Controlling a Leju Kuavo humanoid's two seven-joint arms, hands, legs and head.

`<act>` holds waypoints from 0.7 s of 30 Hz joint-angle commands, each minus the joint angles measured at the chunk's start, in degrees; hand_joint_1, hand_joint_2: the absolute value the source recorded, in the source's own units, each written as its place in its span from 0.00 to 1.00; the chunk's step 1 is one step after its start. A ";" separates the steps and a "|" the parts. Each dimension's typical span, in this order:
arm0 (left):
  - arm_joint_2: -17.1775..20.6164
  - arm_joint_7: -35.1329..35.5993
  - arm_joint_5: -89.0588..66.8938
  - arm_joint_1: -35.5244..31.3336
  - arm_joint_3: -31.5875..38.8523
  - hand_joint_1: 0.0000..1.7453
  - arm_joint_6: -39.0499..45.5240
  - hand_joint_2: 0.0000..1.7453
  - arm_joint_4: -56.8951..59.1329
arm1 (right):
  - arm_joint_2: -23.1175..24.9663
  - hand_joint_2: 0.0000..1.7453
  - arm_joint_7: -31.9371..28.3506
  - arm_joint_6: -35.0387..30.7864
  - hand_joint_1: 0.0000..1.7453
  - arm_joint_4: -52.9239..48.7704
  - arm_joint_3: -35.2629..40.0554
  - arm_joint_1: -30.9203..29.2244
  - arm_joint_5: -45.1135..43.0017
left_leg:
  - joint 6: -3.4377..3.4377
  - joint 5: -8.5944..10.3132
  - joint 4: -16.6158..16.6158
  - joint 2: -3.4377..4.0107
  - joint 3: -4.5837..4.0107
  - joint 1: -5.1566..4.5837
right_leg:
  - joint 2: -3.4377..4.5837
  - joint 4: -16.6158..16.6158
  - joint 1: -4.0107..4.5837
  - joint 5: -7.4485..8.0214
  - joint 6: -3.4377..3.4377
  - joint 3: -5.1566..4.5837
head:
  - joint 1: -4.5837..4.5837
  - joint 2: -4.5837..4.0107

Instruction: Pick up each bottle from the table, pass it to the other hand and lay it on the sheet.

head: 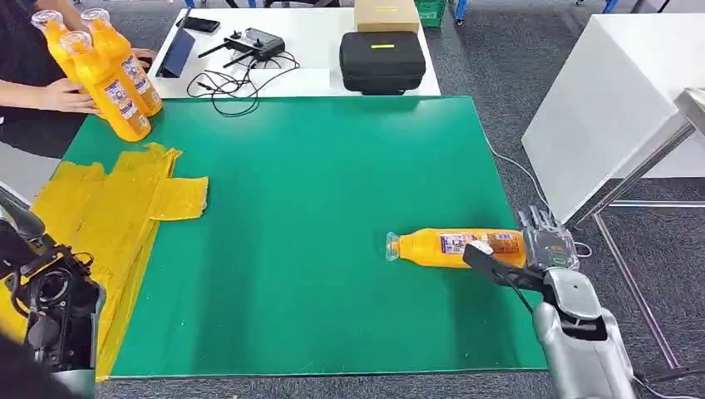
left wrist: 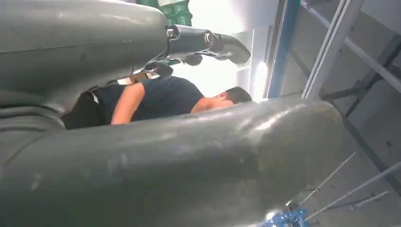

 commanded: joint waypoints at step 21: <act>-4.10 0.33 -2.15 -2.01 1.68 0.00 -0.09 1.00 -0.83 | 8.30 1.00 1.93 -0.95 0.00 30.18 2.64 -19.24 4.77 | -0.02 -0.10 -0.06 0.02 0.29 0.07 | -0.08 -0.04 0.07 -0.11 -0.01 0.30 | 0.00 0.00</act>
